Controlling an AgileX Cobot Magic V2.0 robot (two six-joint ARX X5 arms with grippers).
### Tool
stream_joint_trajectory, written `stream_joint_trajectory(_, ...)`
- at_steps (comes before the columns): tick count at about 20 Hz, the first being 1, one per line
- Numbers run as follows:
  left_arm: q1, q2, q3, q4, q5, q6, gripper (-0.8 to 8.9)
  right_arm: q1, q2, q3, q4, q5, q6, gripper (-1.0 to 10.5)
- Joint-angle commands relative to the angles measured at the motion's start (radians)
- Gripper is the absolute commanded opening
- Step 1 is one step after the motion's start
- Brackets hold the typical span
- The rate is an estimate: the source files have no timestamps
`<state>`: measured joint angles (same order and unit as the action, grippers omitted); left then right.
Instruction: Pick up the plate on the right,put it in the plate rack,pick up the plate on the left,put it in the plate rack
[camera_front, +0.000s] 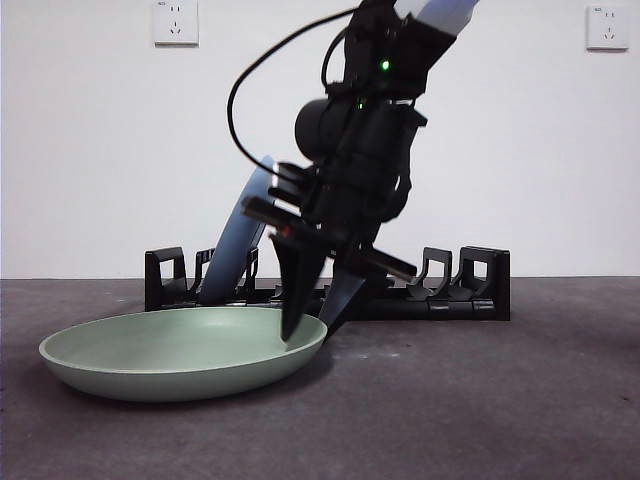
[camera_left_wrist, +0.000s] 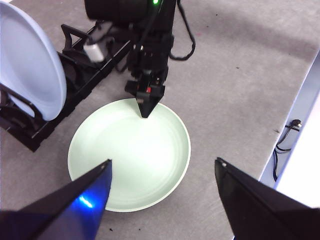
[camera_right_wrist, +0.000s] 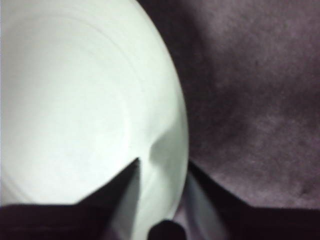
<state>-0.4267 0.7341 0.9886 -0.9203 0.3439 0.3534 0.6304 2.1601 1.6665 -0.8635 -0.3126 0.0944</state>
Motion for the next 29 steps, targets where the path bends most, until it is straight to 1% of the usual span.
stream_joint_trajectory(1,-0.018,-0.001,-0.005,-0.003,0.004,0.026,3.48,0.005,0.022,-0.011,0.006,0.027,0.011,-0.2)
stream_joint_trajectory(9,-0.1,0.025,-0.005,-0.023,0.003,0.101,3.49,-0.003,-0.001,-0.01,-0.033,0.03,0.007,-0.2)
stream_joint_trajectory(11,-0.13,0.042,-0.005,-0.027,0.003,0.117,3.5,-0.005,-0.028,-0.009,-0.048,0.031,0.002,-0.2)
stream_joint_trajectory(13,-0.17,0.06,-0.005,-0.028,-0.001,0.155,3.5,-0.015,-0.072,-0.009,-0.061,0.029,-0.001,-0.2)
stream_joint_trajectory(16,-0.237,0.091,-0.005,-0.026,-0.036,0.2,3.5,-0.034,-0.15,-0.008,-0.083,0.027,-0.001,-0.2)
stream_joint_trajectory(19,-0.348,0.142,-0.005,0.005,-0.154,0.272,3.5,-0.091,-0.275,-0.008,-0.171,0.003,-0.029,-0.2)
stream_joint_trajectory(21,-0.42,0.18,-0.005,0.07,-0.261,0.34,3.5,-0.138,-0.344,-0.008,-0.236,-0.032,-0.041,-0.2)
stream_joint_trajectory(24,-0.514,0.252,-0.005,0.198,-0.404,0.453,3.5,-0.193,-0.421,-0.008,-0.29,-0.081,-0.042,-0.2)
stream_joint_trajectory(26,-0.557,0.306,-0.005,0.245,-0.454,0.52,3.5,-0.22,-0.462,-0.008,-0.303,-0.115,-0.039,-0.2)
stream_joint_trajectory(29,-0.591,0.36,-0.005,0.262,-0.492,0.537,3.5,-0.24,-0.492,-0.008,-0.319,-0.138,-0.035,-0.2)
